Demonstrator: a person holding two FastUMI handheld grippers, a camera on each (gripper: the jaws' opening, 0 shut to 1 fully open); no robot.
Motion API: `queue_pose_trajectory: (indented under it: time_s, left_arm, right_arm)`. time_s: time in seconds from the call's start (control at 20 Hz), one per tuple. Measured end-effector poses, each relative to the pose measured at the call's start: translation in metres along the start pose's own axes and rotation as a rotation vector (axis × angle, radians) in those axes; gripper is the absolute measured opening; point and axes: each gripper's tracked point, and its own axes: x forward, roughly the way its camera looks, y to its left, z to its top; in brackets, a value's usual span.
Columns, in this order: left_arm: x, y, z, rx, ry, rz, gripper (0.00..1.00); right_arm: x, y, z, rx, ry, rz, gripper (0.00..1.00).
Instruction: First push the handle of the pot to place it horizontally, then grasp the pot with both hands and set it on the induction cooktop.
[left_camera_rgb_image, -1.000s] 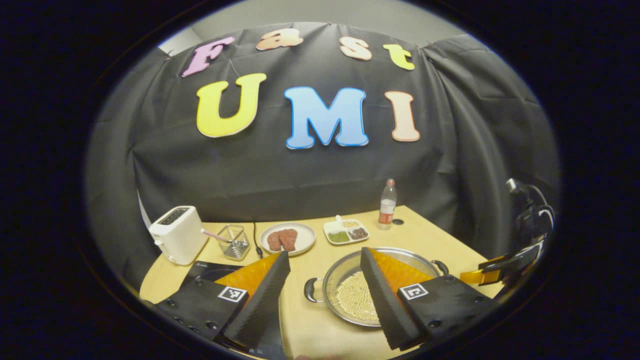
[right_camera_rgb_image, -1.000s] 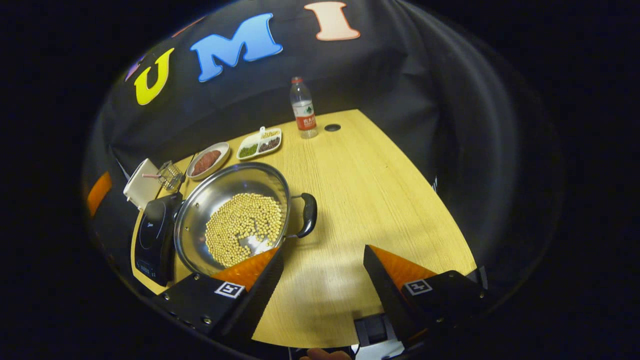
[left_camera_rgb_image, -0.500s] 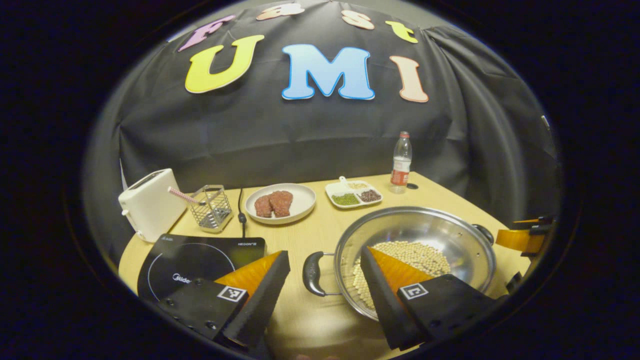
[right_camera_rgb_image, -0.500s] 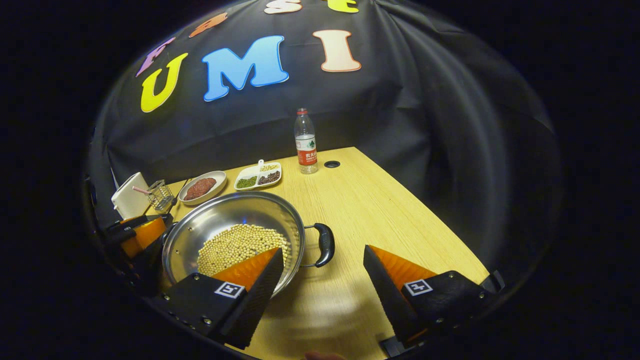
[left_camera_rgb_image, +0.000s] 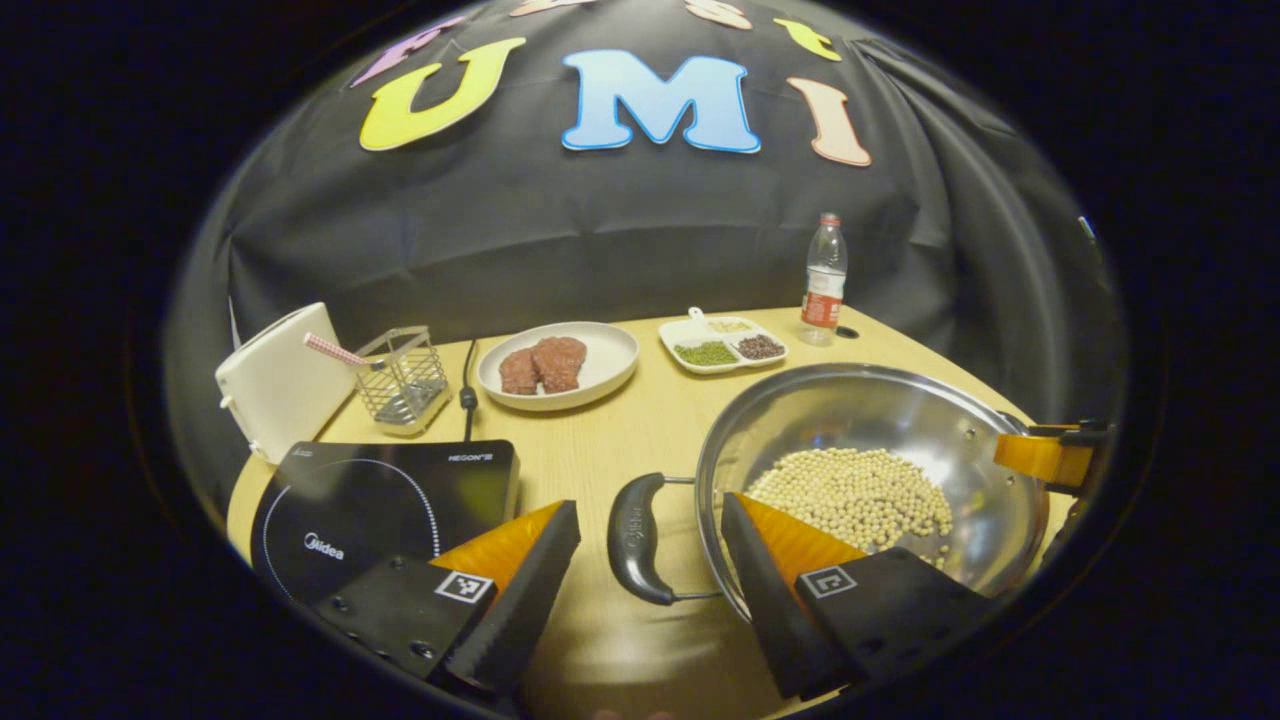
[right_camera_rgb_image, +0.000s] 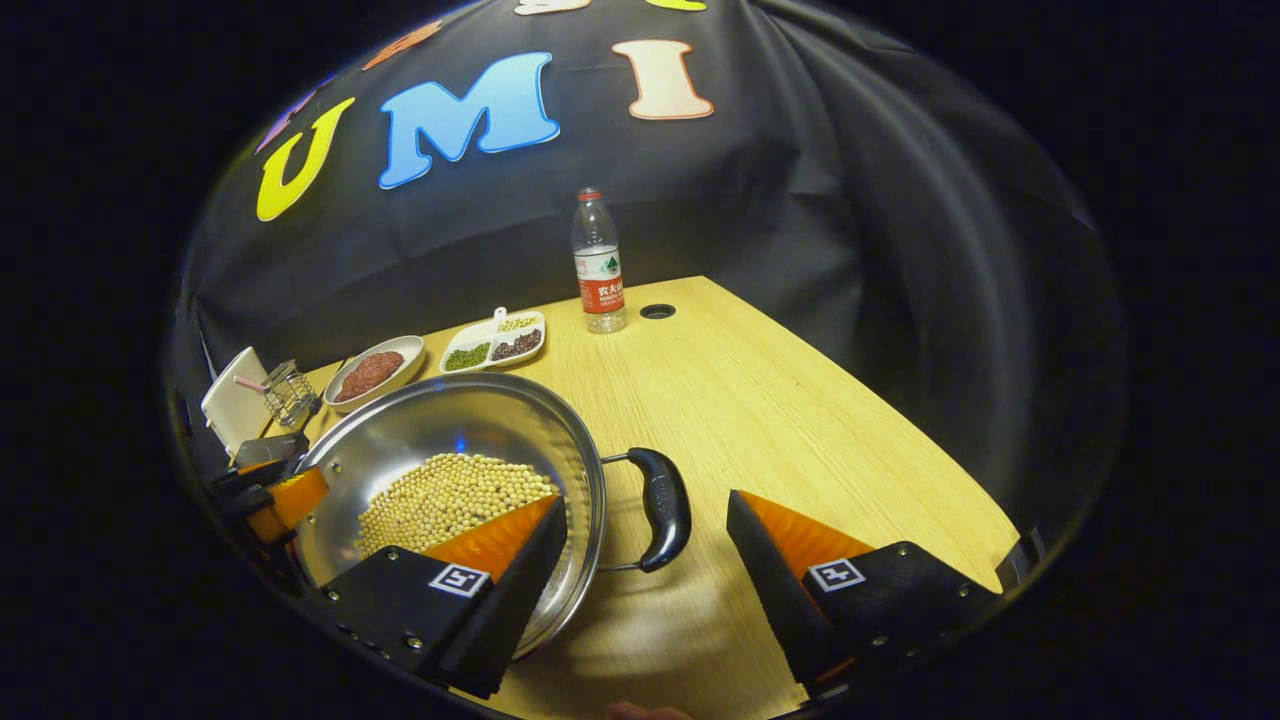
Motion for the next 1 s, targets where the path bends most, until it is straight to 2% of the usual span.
queue_pose_trajectory:
  time_s: [0.3, 0.4, 0.45, 0.5, 0.55, 0.7, 0.75, 1.0]
  left_arm:
    - [0.013, -0.005, -0.002, 0.034, 0.001, 0.0, 0.96]
    - [0.016, -0.011, -0.002, 0.029, 0.003, -0.013, 0.91]
    - [0.016, -0.01, -0.001, 0.035, 0.001, -0.003, 0.92]
    - [0.017, -0.009, -0.001, 0.036, -0.001, 0.003, 0.84]
    - [0.018, -0.009, 0.0, 0.03, -0.002, 0.007, 0.86]
    - [0.021, -0.007, 0.0, 0.034, 0.002, 0.03, 0.84]
    - [0.021, -0.007, 0.0, 0.036, 0.001, 0.03, 0.79]
    - [0.019, -0.008, 0.001, 0.032, 0.001, 0.029, 0.76]
  right_arm:
    - [0.021, -0.002, -0.006, 0.007, 0.034, -0.013, 1.0]
    - [0.028, -0.004, -0.008, 0.001, 0.047, -0.018, 1.0]
    - [0.031, -0.003, -0.01, 0.006, 0.055, -0.012, 0.96]
    - [0.033, 0.0, -0.012, 0.01, 0.062, -0.003, 0.9]
    - [0.034, 0.004, -0.013, 0.015, 0.066, 0.006, 0.89]
    - [0.039, 0.009, -0.015, -0.006, 0.084, 0.018, 0.76]
    - [0.038, 0.009, -0.017, -0.003, 0.095, 0.025, 0.7]
    - [0.037, 0.009, -0.017, -0.023, 0.101, 0.025, 0.69]
